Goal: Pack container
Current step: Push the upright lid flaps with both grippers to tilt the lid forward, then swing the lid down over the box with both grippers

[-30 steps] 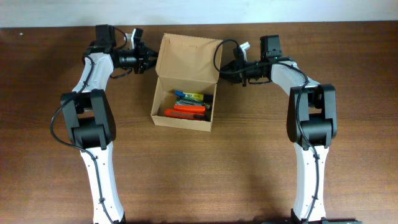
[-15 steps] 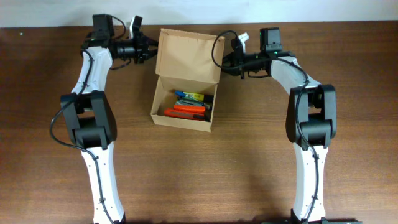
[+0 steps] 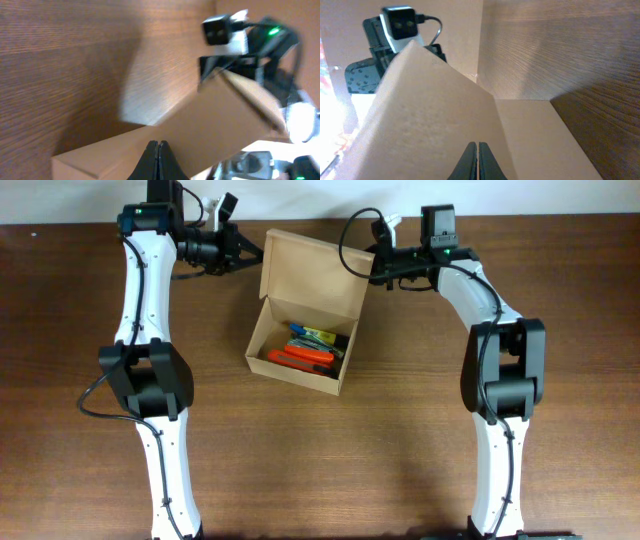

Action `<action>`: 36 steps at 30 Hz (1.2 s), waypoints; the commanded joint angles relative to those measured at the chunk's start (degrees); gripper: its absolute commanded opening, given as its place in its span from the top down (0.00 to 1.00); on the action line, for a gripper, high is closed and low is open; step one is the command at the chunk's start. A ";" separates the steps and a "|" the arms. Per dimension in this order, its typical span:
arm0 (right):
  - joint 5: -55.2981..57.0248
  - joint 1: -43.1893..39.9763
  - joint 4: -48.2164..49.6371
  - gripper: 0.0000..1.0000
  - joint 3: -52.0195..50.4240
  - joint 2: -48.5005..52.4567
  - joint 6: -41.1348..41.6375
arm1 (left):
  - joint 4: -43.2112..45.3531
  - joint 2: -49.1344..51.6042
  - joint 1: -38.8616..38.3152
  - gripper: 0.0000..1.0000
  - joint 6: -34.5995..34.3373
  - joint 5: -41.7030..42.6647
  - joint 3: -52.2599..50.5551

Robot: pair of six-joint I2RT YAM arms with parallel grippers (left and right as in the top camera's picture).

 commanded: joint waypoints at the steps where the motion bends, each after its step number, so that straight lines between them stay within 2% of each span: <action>1: 1.77 1.18 -0.59 0.96 1.64 -4.61 -2.47 | -1.88 0.59 -0.42 0.99 6.78 -2.45 0.94; 5: 3.69 2.16 -5.57 0.96 1.64 -6.01 -7.39 | -2.58 0.59 -0.81 0.99 7.69 -1.62 0.94; 9: 11.26 3.65 -18.67 0.96 1.66 -7.96 -18.93 | -2.60 0.59 -1.97 0.99 8.39 -1.36 0.94; 16: 23.63 4.39 -37.13 0.96 2.99 -11.37 -33.38 | -3.21 0.42 -4.07 0.99 8.85 -1.40 1.03; 25: 32.39 4.66 -43.01 0.96 3.04 -16.72 -36.57 | -6.45 -1.55 -5.73 0.99 10.05 -6.32 4.98; 36: 36.15 5.42 -49.51 0.96 3.04 -17.62 -40.26 | -8.57 -8.90 -5.79 0.99 9.92 -13.81 5.09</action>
